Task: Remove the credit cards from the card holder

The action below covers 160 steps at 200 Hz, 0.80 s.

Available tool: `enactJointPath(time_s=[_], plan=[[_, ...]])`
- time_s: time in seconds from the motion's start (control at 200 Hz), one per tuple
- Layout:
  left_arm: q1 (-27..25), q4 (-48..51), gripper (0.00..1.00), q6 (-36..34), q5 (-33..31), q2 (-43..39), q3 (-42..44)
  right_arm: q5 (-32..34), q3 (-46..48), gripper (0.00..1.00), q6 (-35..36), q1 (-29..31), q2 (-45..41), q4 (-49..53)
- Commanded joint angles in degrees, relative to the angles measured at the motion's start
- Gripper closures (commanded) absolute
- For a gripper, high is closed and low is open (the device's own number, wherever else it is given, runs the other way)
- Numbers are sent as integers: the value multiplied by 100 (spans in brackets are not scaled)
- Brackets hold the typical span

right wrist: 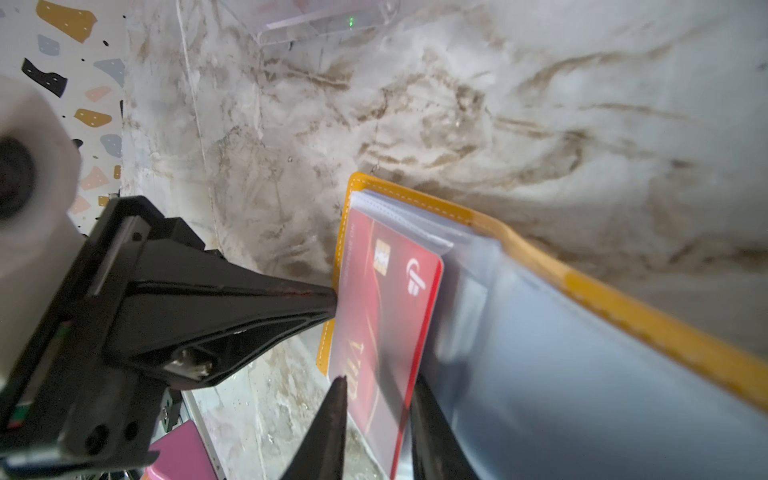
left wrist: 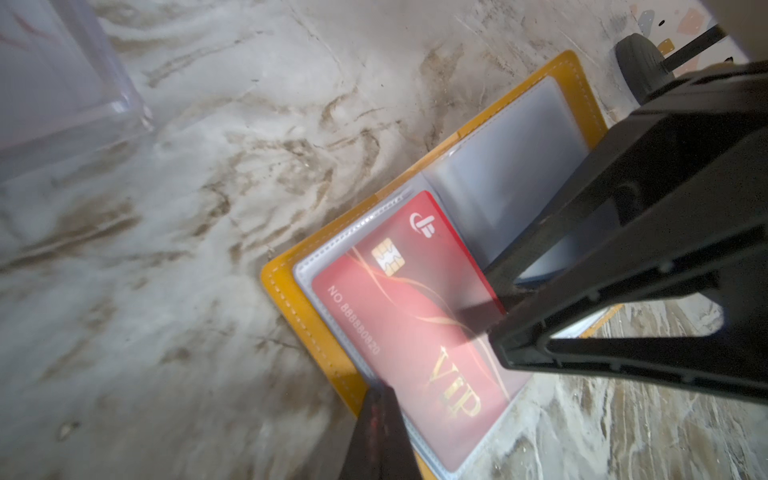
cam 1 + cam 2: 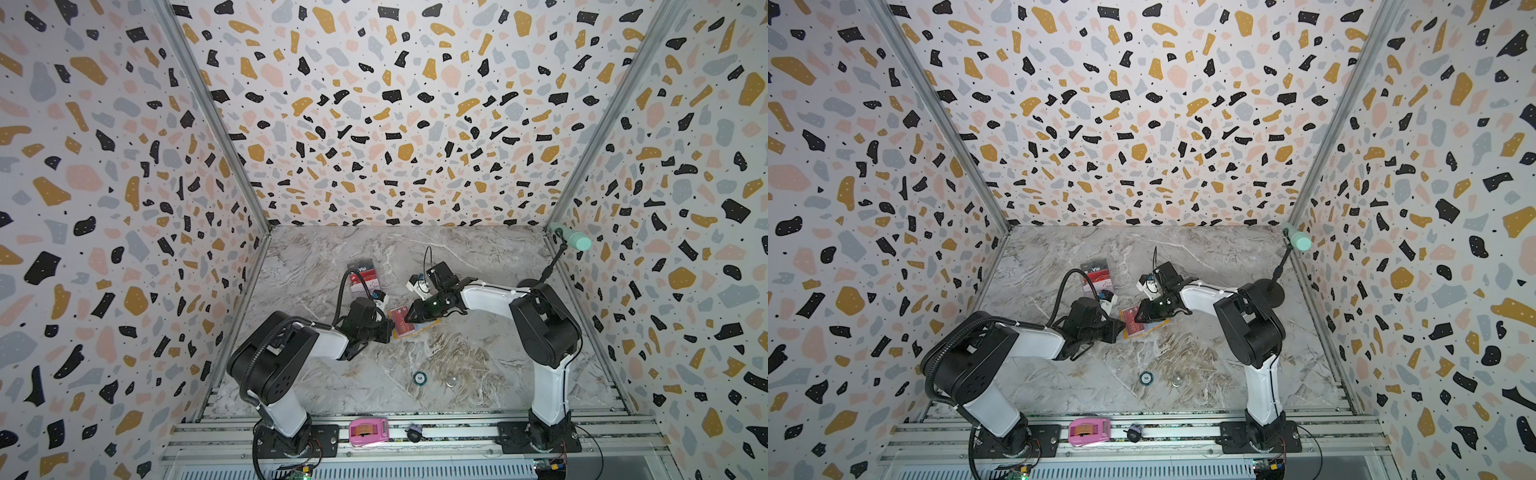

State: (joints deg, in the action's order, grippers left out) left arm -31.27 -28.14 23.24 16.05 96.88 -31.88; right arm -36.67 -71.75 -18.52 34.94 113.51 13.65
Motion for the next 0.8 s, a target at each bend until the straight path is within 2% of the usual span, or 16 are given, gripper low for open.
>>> enactJointPath(time_s=[0.0, 0.2, 0.796], plan=[[-108, 1197, 100, -56, -6, 455, 195, -555, -178, 73, 24, 25, -223, -58], [-108, 1197, 100, -47, -10, 468, 182, -943, -192, 75, 25, -21, -139, -177], [-108, 1311, 100, -43, -33, 481, 63, -1310, -288, 74, 117, 27, 396, -247]])
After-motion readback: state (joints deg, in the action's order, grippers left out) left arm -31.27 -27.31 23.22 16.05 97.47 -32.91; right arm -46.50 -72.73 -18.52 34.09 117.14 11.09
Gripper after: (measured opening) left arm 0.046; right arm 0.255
